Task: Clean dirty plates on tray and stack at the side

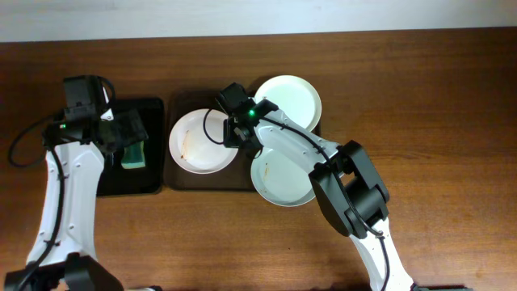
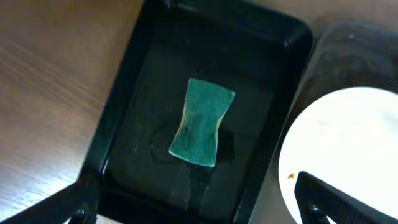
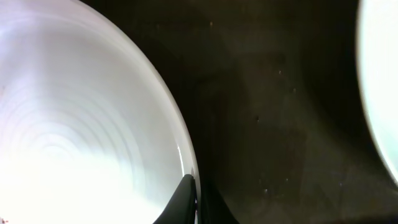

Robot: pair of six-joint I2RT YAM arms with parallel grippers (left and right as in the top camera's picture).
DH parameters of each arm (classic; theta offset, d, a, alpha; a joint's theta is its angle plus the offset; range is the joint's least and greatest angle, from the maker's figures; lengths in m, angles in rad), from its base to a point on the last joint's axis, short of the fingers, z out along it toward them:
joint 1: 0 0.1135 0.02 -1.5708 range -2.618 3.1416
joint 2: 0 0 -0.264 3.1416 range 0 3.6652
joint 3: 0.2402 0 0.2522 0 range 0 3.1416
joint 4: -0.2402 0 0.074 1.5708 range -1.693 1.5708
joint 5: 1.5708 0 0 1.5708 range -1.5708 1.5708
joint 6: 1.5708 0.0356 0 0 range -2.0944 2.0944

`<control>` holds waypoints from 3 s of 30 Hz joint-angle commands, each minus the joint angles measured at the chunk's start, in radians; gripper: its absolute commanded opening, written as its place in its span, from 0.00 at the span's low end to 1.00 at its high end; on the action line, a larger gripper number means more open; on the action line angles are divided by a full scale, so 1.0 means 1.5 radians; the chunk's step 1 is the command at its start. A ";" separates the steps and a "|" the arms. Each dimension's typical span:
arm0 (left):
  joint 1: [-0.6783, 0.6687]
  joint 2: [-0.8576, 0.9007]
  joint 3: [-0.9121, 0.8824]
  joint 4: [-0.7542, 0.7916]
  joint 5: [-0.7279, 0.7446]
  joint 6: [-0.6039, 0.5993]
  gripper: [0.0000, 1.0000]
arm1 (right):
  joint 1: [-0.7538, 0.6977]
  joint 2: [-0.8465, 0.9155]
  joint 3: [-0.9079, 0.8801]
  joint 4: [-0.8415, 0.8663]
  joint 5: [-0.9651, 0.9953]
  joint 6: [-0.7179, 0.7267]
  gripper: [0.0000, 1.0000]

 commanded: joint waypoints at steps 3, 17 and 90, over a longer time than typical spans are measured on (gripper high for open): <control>0.003 0.116 -0.010 0.091 0.008 0.032 0.60 | 0.006 0.010 0.002 -0.009 0.008 -0.009 0.04; 0.003 0.229 -0.013 0.087 0.013 0.100 0.47 | 0.006 0.010 0.002 -0.006 0.008 -0.020 0.04; -0.194 0.437 0.231 0.017 0.080 0.093 0.01 | -0.064 0.010 0.002 0.005 -0.202 -0.108 0.04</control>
